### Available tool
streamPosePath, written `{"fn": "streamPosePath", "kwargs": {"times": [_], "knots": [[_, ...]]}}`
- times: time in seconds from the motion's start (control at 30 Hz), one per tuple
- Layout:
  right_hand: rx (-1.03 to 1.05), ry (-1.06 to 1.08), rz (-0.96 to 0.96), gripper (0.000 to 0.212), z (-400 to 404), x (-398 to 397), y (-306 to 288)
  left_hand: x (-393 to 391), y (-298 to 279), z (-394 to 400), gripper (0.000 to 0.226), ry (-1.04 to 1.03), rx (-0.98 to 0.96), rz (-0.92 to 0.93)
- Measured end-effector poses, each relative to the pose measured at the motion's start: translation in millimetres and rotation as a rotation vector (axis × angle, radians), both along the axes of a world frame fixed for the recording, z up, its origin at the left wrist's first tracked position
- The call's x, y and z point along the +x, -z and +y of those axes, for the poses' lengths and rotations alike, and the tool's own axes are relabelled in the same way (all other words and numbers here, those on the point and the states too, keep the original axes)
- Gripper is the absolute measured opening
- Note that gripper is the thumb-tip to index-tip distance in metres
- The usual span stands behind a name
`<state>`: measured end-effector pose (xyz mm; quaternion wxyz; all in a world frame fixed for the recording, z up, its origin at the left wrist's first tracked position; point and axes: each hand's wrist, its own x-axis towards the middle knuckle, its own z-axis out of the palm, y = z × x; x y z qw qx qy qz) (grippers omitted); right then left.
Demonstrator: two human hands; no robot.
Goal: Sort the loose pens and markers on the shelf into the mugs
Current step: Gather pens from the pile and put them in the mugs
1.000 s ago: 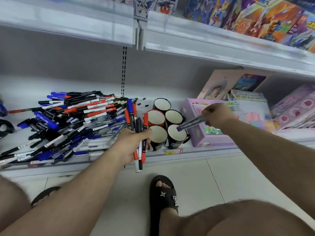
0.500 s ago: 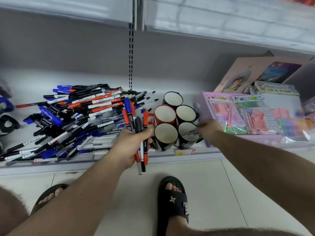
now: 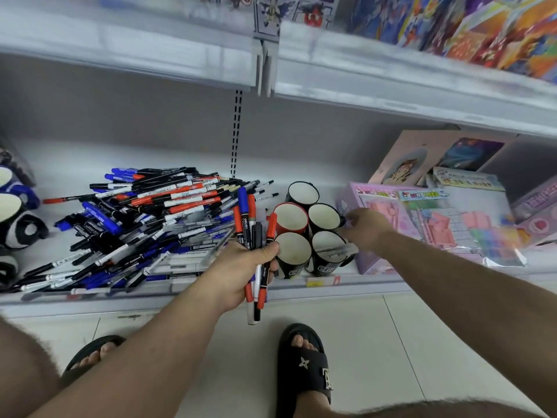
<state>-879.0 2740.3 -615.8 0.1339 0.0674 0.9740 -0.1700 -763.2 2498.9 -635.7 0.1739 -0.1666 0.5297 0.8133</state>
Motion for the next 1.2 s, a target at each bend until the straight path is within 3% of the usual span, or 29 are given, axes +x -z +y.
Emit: {"fn": "streamPosePath", "kwargs": {"times": [0.13, 0.2, 0.37, 0.5, 0.6, 0.73, 0.93, 1.07, 1.2], "knots": [[-0.443, -0.055, 0.049, 0.019, -53.0, 34.9, -66.0, 10.9, -17.6, -0.5, 0.01, 0.091, 0.054, 0.036], [-0.465, -0.143, 0.05, 0.02, -76.5, 60.7, -97.6, 16.3, -25.9, -1.0, 0.009, 0.159, 0.077, 0.066], [-0.224, -0.199, -0.065, 0.051, -101.1, 103.8, -129.6, 27.5, -46.0, 1.0, 0.006, 0.271, 0.1, 0.183], [-0.464, -0.154, 0.0, 0.028, -100.2, 116.5, -120.9, 31.9, -51.8, 0.3, 0.011, 0.264, 0.122, 0.19], [-0.621, 0.048, 0.178, 0.021, -93.4, 107.6, -125.5, 32.9, -49.6, -4.4, 0.007, 0.227, 0.14, 0.14], [-0.509, 0.065, 0.363, 0.034, -81.9, 97.9, -131.0, 35.9, -44.8, -9.0, 0.007, 0.264, 0.076, 0.141], [-0.408, -0.234, 0.142, 0.03, -100.3, 102.2, -110.3, 37.4, -44.7, -6.7, 0.017, 0.423, -0.022, 0.154], [-0.507, -0.193, 0.047, 0.027, -101.3, 97.7, -104.4, 37.3, -45.1, -9.0, 0.02, 0.462, -0.003, 0.16], [-0.392, -0.21, 0.031, 0.03, -93.5, 93.0, -105.2, 32.7, -40.6, -12.1, 0.025, 0.485, -0.031, 0.16]]}}
